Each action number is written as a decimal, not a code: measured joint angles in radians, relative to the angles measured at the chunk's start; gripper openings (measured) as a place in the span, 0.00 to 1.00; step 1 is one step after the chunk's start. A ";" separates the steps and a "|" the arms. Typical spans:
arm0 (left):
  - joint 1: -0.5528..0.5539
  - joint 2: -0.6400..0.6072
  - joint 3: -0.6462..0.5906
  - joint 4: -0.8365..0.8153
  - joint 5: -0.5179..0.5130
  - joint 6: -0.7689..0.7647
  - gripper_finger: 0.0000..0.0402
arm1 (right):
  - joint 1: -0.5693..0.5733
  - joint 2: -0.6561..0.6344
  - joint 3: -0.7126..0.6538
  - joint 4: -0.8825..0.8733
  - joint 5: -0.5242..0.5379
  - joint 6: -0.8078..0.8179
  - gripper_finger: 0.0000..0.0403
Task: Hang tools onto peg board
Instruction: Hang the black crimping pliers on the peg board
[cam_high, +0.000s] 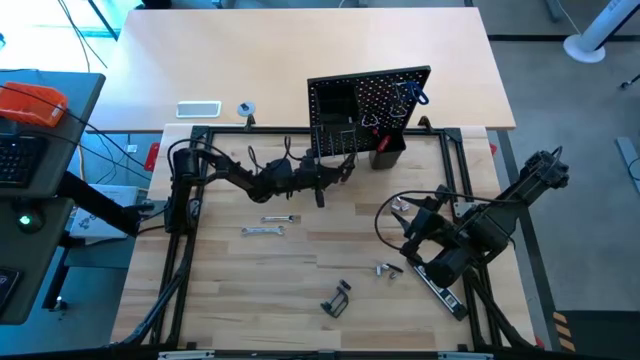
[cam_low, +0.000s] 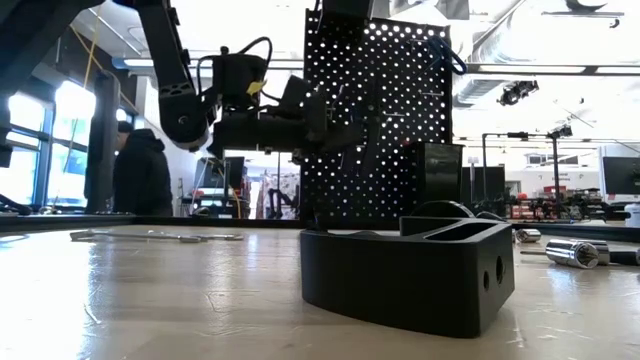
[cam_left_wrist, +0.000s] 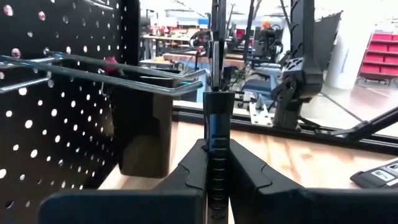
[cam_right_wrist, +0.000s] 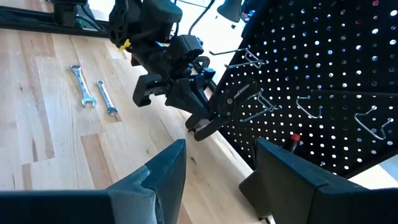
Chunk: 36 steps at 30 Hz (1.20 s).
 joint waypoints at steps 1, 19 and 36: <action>0.000 0.000 0.000 0.002 0.000 0.003 0.06 | 0.000 0.000 0.000 0.000 0.000 0.000 0.46; 0.016 0.000 0.000 -0.013 -0.015 0.007 0.06 | 0.000 0.000 0.000 -0.001 0.000 0.000 0.46; 0.057 0.000 0.000 -0.015 -0.059 0.006 0.06 | 0.000 0.000 0.000 -0.002 0.007 0.004 0.46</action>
